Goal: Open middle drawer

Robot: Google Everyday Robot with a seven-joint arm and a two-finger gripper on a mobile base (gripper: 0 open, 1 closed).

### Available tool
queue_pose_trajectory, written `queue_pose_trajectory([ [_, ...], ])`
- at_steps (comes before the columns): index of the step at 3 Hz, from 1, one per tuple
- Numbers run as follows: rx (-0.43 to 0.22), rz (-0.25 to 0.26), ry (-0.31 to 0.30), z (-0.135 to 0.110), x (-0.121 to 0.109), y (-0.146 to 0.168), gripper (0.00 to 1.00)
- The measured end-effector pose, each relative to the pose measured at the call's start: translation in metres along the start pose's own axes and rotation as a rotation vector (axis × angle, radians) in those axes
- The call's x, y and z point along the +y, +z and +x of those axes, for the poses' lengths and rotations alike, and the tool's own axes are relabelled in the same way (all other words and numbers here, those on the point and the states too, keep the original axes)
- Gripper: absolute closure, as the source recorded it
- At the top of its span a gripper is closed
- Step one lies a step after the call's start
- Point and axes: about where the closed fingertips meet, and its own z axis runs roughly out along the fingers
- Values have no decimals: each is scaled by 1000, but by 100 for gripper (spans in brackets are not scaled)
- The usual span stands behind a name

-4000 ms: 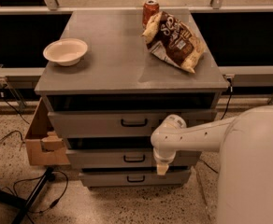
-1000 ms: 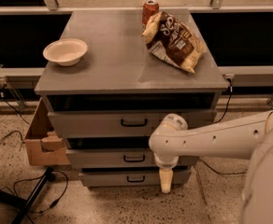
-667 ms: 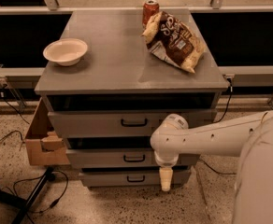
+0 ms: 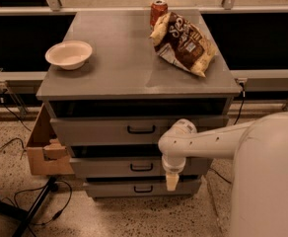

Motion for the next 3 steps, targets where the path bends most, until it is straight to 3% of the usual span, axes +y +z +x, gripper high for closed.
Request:
queue_pose_trajectory([
  [3,8,-23,24,4,5,-2,95],
])
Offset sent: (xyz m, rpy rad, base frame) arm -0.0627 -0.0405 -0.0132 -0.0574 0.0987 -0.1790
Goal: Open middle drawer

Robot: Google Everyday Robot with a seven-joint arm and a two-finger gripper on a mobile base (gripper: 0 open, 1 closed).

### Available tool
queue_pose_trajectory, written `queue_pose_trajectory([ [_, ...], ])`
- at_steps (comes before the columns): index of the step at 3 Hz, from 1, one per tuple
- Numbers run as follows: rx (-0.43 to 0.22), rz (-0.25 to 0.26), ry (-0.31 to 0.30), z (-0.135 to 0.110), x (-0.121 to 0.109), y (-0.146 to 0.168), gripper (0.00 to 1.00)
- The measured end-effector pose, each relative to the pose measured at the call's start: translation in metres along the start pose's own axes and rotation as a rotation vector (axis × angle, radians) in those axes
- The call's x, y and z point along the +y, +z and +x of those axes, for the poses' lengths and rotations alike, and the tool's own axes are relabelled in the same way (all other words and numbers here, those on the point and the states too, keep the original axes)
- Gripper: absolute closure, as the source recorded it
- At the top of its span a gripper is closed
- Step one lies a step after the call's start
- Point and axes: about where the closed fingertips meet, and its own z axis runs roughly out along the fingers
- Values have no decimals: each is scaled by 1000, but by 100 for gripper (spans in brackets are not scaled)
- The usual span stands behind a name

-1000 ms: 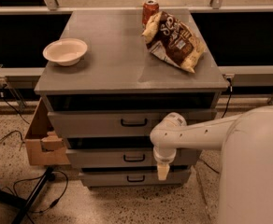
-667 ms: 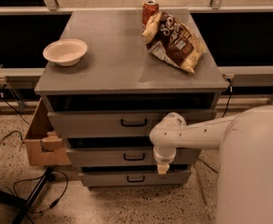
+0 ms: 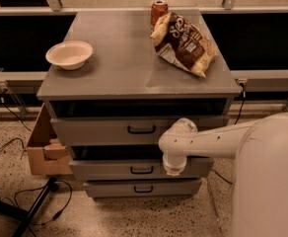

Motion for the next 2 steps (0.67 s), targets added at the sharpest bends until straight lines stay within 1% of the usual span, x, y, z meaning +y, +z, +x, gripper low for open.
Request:
queue_pose_trajectory([
  [1,0,0,0,0,0,-5,0],
  [2,-27,-19,8,-3,-4,14,0],
])
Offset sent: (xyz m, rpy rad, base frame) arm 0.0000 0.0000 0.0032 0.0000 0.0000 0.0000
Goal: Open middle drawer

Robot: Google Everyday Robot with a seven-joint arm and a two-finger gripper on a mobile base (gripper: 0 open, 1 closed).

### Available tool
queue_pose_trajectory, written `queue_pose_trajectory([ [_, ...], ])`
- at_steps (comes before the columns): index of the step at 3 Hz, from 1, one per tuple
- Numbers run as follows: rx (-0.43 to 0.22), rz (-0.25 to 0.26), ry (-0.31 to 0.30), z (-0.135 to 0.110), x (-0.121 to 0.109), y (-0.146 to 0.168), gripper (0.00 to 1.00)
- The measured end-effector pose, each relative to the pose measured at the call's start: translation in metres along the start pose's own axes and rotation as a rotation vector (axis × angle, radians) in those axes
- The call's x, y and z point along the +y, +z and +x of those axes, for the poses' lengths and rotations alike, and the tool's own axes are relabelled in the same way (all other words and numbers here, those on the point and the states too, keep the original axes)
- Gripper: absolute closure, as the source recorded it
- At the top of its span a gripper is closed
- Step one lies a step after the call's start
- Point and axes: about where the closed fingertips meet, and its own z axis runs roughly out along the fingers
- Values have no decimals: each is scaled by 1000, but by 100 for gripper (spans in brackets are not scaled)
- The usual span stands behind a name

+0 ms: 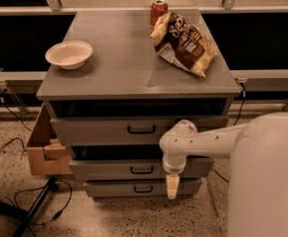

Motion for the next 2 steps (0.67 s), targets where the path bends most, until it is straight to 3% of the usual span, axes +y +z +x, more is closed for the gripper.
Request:
queue_pose_trajectory([
  [1,0,0,0,0,0,0,0],
  [2,7,-7,5,1,4,2,18],
])
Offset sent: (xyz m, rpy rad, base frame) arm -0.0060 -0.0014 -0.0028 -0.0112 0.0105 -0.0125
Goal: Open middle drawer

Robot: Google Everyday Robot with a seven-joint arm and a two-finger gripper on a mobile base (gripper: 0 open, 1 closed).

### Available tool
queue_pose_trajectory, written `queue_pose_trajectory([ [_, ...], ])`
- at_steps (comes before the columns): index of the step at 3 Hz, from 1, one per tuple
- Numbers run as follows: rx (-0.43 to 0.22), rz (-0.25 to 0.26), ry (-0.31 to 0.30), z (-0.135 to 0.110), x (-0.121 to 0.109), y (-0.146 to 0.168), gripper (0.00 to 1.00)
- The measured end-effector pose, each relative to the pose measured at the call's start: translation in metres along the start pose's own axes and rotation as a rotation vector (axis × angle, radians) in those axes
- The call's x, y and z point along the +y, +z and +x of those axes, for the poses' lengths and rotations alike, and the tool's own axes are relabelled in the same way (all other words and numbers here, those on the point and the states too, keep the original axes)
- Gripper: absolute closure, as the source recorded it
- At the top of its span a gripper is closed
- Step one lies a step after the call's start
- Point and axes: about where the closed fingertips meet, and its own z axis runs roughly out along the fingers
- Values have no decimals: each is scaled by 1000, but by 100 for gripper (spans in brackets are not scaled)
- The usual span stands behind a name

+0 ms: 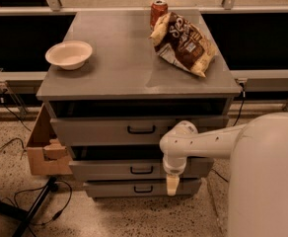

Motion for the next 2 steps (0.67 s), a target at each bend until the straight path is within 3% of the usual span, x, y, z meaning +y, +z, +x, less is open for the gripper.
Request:
queue_pose_trajectory([
  [1,45,-73,47,12,25,-3,41],
  [2,72,-112,76,22,40,-6,64],
])
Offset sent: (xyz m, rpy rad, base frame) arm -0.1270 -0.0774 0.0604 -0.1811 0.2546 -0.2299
